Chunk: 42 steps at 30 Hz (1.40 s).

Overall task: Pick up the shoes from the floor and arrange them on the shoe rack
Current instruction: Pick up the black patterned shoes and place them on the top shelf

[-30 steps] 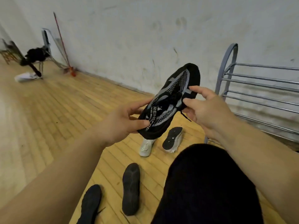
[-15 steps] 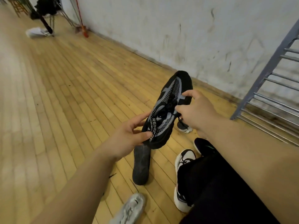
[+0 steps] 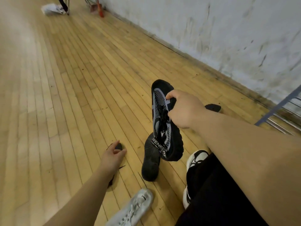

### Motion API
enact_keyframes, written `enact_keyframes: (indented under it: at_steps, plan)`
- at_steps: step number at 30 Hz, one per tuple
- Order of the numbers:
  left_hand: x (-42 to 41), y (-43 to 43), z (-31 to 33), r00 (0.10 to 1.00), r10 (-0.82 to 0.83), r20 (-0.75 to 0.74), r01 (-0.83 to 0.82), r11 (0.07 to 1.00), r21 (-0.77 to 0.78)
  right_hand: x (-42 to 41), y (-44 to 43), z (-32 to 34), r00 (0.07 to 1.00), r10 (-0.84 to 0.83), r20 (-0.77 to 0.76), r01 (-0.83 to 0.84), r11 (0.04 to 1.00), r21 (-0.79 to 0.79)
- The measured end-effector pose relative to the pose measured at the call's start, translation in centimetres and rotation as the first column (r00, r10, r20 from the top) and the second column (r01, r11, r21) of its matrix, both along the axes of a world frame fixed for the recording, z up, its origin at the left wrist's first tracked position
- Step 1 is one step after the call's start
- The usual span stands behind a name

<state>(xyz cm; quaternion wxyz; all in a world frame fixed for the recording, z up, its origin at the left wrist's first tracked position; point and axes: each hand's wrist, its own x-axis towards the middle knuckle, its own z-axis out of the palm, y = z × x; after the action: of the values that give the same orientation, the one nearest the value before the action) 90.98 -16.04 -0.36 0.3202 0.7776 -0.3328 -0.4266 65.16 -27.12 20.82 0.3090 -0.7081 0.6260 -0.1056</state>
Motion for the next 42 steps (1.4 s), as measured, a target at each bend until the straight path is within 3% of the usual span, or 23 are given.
enact_keyframes:
  at_steps: [6, 10, 13, 17, 20, 22, 24, 26, 29, 35, 39, 42]
  plan:
    - [4.3, 2.7, -7.8, 0.955, -0.116, 0.271, 0.047, 0.967, 0.249, 4.8, -0.5, -0.5, 0.983, 0.177, -0.04, -0.177, 0.984, 0.006]
    - [7.5, 4.0, -12.7, 0.911, -0.263, 0.318, 0.1, 0.888, 0.448, 6.2, -0.8, -1.8, 0.971, 0.24, 0.002, -0.24, 0.97, 0.04]
    - [8.2, 4.6, -15.0, 0.863, -0.377, 0.336, 0.152, 0.829, 0.539, 6.2, -1.2, -2.3, 0.966, 0.251, -0.057, -0.248, 0.968, 0.044]
    - [9.2, 5.5, -17.2, 0.798, -0.413, 0.438, 0.126, 0.826, 0.55, 6.1, -1.8, -2.9, 0.966, 0.248, -0.077, -0.243, 0.967, 0.072]
    - [9.8, 5.3, -16.3, 0.826, -0.298, 0.479, 0.096, 0.911, 0.401, 6.1, -1.7, -3.2, 0.961, 0.259, -0.091, -0.252, 0.964, 0.086]
    - [8.8, 4.3, -14.5, 0.931, -0.119, 0.344, 0.046, 0.976, 0.215, 6.1, -1.5, -3.1, 0.958, 0.264, -0.112, -0.254, 0.962, 0.098]
    - [6.8, 2.7, -11.9, 0.991, 0.127, 0.046, -0.129, 0.99, 0.056, 6.1, -1.4, -2.9, 0.959, 0.249, -0.136, -0.236, 0.966, 0.104]
    - [4.6, 1.5, -9.1, 0.876, 0.322, -0.36, -0.336, 0.941, 0.023, 6.1, -1.6, -2.8, 0.965, 0.223, -0.141, -0.21, 0.973, 0.099]
    - [0.8, 0.6, -4.9, 0.608, 0.26, -0.75, -0.381, 0.924, 0.011, 6.1, -1.8, -2.7, 0.979, 0.17, -0.111, -0.159, 0.982, 0.1]
    - [-4.8, -2.0, 4.9, 0.418, -0.142, -0.897, -0.237, 0.936, -0.259, 3.9, -2.4, -0.3, 0.986, 0.056, -0.155, -0.059, 0.998, -0.015]
    - [-7.0, -4.3, 11.0, 0.449, -0.369, -0.814, -0.093, 0.887, -0.453, 0.2, -1.8, 3.0, 0.993, -0.112, 0.035, 0.115, 0.988, -0.105]
    - [-9.6, -6.2, 14.9, 0.434, -0.469, -0.77, -0.007, 0.852, -0.523, -3.2, -0.3, 6.2, 0.94, -0.215, 0.264, 0.268, 0.946, -0.185]
